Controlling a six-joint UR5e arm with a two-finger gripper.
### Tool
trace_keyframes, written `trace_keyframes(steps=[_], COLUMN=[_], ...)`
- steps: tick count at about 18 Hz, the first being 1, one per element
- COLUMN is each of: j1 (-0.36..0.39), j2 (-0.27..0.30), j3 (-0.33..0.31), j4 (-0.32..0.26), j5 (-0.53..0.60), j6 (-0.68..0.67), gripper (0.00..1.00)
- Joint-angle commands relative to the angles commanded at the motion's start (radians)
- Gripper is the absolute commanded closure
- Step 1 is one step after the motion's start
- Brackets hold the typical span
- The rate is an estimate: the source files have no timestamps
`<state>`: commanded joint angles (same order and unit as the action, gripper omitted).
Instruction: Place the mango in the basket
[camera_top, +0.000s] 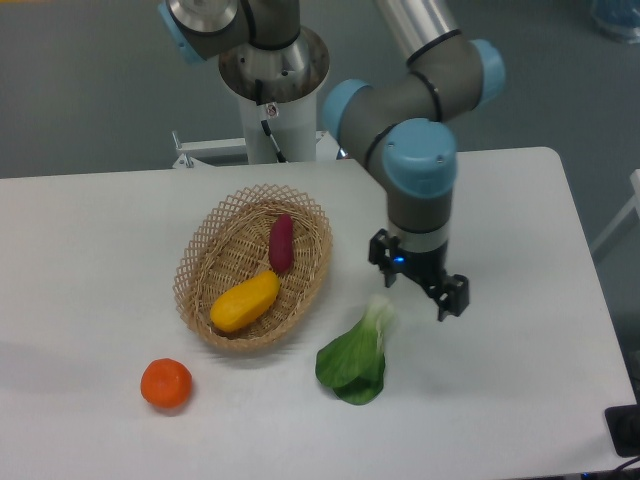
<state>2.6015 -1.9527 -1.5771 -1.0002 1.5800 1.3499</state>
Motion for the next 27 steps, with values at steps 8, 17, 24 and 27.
trace_keyframes(steps=[8,17,24,27], j1=[0.052,0.111,0.111,0.111], j2=[-0.095,-0.107,-0.106,-0.106], j3=[0.136,0.146,0.141,0.140], j4=[-0.040,-0.061,-0.063,-0.063], j5=[-0.005,-0.031,-0.031,-0.031], j6=[0.020,0.173,0.193,0.193], gripper=[0.00,0.00,0.00,0.00])
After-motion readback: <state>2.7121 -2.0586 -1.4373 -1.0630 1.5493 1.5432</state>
